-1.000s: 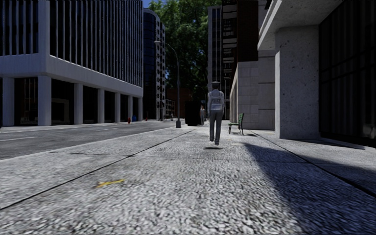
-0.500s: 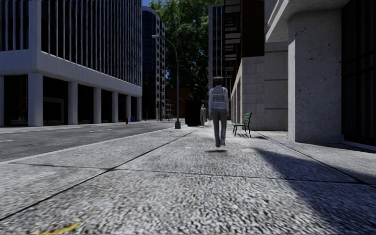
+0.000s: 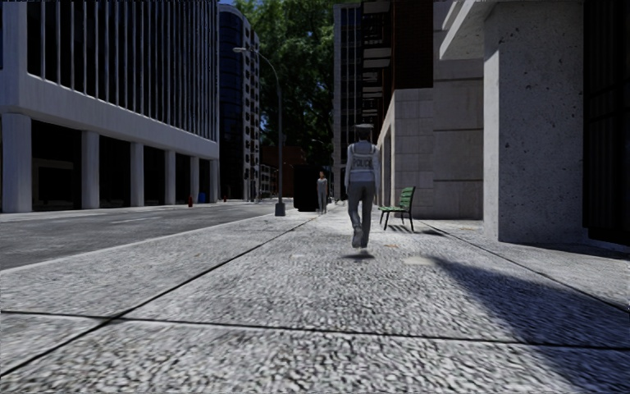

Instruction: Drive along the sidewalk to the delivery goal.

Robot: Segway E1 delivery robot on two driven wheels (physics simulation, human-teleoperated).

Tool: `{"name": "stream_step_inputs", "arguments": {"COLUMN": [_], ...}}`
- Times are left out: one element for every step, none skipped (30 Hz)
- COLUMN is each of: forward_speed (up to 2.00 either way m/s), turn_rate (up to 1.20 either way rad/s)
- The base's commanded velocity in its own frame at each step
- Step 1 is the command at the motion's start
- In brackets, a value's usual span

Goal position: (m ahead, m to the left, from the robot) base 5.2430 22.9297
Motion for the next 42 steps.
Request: {"name": "stream_step_inputs", "arguments": {"forward_speed": [0.76, 0.76, 0.75, 0.75, 0.75, 0.75, 0.75, 0.75, 0.75, 0.75, 0.75, 0.77, 0.79, 0.81, 0.86, 0.91, 0.93, 0.94, 0.94, 0.94, 0.95, 0.95, 0.95, 0.95, 0.95, 0.95, 0.95, 0.95, 0.95, 0.95, 0.95, 0.95, 0.95, 0.95, 0.95, 0.95, 0.95, 0.95, 0.95, 0.95, 0.95, 0.95], "turn_rate": [-0.4, -0.4, -0.4, -0.4, -0.4, -0.4, -0.4, -0.4, -0.4, -0.4, -0.39, -0.33, -0.18, -0.01, 0.0, 0.0, 0.0, 0.0, 0.0, 0.0, 0.0, 0.0, 0.0, 0.0, 0.0, 0.0, 0.0, 0.0, 0.0, 0.0, 0.0, 0.0, 0.0, 0.0, 0.0, 0.0, 0.0, 0.0, 0.0, 0.0, 0.0, 0.0]}}
